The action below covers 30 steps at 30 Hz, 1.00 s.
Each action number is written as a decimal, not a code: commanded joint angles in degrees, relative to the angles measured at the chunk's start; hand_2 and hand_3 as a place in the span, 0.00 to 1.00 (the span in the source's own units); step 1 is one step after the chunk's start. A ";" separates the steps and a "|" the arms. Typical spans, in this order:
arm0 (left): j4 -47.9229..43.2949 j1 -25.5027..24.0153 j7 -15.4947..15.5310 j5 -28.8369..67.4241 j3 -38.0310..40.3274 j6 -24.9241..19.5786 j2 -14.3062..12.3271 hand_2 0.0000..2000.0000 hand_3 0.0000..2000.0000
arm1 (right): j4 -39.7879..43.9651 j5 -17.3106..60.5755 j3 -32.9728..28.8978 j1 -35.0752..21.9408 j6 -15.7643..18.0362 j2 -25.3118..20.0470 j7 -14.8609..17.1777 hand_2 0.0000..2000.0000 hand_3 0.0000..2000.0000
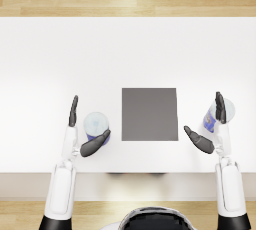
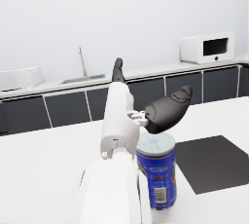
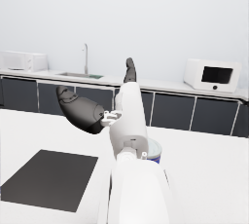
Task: Pick up the blue can on the left and place it in the middle, then pick up the blue can on the right and place it on top of the can in the middle
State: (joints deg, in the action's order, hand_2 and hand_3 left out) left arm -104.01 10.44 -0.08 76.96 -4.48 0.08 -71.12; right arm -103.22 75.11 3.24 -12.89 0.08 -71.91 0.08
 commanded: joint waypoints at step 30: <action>22.39 -1.80 0.08 4.65 -3.39 -0.08 -3.19 0.00 0.00 | 30.88 6.48 -7.45 -3.18 -0.07 -3.08 -0.08 0.00 0.00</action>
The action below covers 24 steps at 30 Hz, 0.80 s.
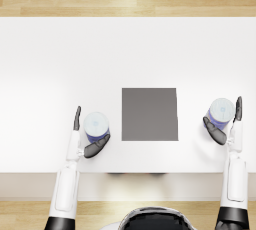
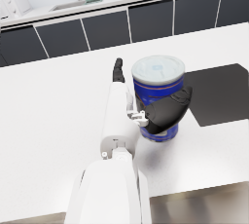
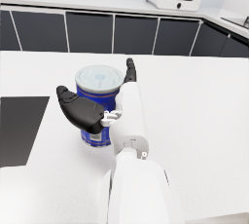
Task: Pick up the blue can on the left and place it in the middle, then pick up the blue can on the right and place it on top of the can in the middle
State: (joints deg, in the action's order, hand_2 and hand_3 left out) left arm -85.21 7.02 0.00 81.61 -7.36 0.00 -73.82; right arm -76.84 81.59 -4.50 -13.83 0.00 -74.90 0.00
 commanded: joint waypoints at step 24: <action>-0.30 5.30 0.14 0.01 -3.15 -2.65 -4.53 1.00 0.76 | 1.28 0.02 1.14 -4.48 3.14 -2.43 -0.24 1.00 0.76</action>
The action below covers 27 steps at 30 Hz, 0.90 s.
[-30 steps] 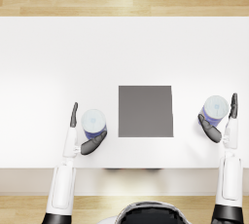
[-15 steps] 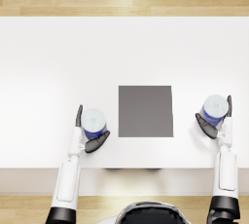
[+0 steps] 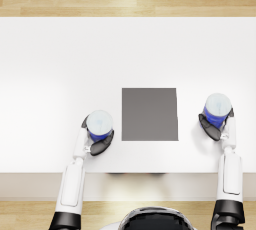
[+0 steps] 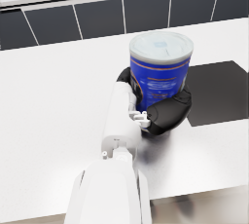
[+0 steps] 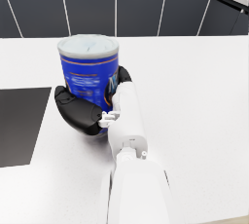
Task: Pick up the blue can on the left and place it in the middle, then pick up the blue can on the right and place it on top of the can in the middle
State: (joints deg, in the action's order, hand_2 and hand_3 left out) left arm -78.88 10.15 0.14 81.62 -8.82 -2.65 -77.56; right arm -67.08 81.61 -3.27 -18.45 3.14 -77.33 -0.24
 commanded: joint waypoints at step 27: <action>42.14 33.16 19.26 -0.01 -40.82 5.34 -11.32 1.00 0.76 | -29.87 -0.01 5.19 0.14 2.48 -2.39 -0.24 1.00 0.76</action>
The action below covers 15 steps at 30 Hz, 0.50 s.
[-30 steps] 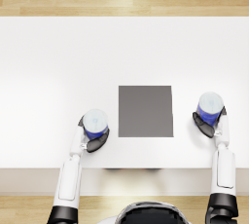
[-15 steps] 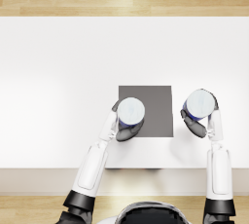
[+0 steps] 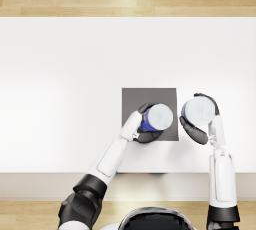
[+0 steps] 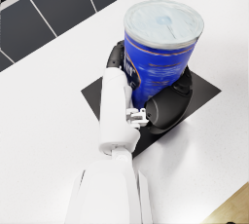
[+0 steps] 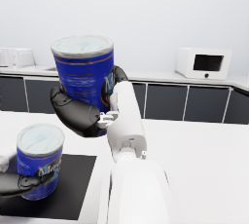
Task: Pick up the blue can on the left and place it in the middle, then pick up the blue can on the right and place it on top of the can in the middle
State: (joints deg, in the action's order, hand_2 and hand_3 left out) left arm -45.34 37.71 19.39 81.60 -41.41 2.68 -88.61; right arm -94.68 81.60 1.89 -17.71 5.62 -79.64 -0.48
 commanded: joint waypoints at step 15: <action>-15.06 -5.15 0.68 0.05 4.24 3.26 7.56 0.00 0.00 | -2.43 0.00 1.33 -2.23 0.15 -1.52 -0.06 1.00 0.76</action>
State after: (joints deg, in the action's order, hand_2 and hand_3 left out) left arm -53.53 34.10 20.05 81.65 -40.52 6.13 -82.62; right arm -96.69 81.60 3.25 -18.97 6.37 -81.06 -0.60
